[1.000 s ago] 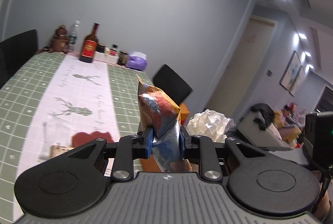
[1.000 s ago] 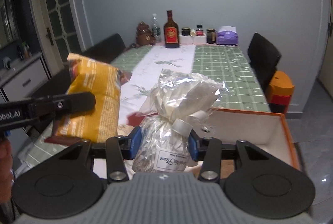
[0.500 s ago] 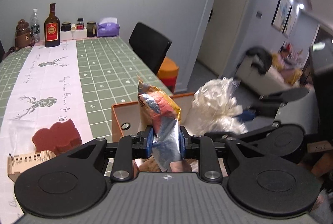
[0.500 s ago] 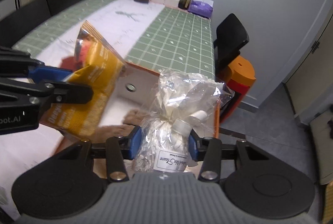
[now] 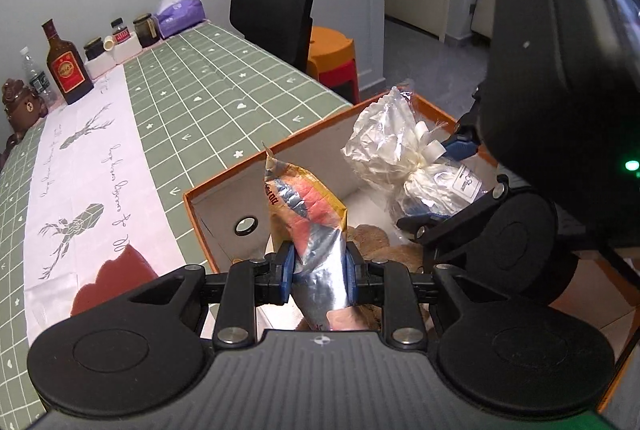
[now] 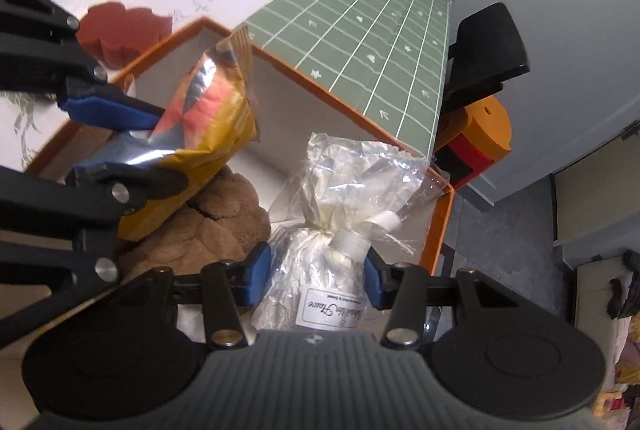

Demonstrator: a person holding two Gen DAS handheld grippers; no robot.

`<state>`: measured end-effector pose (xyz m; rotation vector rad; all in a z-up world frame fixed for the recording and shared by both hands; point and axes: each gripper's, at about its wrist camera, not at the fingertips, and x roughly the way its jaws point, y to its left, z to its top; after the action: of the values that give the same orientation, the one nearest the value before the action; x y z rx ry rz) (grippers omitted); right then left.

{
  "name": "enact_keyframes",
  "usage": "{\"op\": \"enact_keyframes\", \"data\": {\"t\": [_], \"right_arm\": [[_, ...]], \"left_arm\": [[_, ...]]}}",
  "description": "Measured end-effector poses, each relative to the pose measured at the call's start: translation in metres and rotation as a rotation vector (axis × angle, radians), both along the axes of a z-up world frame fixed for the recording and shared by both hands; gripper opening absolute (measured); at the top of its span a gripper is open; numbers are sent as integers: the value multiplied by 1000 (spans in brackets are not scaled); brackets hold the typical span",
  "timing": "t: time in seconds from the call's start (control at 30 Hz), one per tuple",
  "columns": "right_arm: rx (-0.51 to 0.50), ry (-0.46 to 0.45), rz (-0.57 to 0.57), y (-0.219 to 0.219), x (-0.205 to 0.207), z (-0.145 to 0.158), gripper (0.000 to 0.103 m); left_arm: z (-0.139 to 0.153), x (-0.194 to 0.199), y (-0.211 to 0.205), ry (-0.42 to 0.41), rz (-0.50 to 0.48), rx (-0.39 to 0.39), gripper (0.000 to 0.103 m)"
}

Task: Organize soft objects
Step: 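Carry snack bag and foil bundle into the orange box with both grippers, then open both grippers to drop the items and withdraw from the box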

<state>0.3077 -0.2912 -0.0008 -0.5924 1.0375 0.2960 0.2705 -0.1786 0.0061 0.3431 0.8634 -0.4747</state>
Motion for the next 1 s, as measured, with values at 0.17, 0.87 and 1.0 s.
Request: {"op": "enact_keyframes", "data": {"t": [0.17,0.87,1.0], "right_arm": [[-30,39,11,1,15,-16,48],[-126,-51,57,18,-11,8,74],[-107,-79,33,18,-17,23,74]], "left_arm": [[-8,9,-6,20,-5,35,28],[16,-9,10,-81,30,-57,43],[28,-19,20,-106,43,-100,43]]}}
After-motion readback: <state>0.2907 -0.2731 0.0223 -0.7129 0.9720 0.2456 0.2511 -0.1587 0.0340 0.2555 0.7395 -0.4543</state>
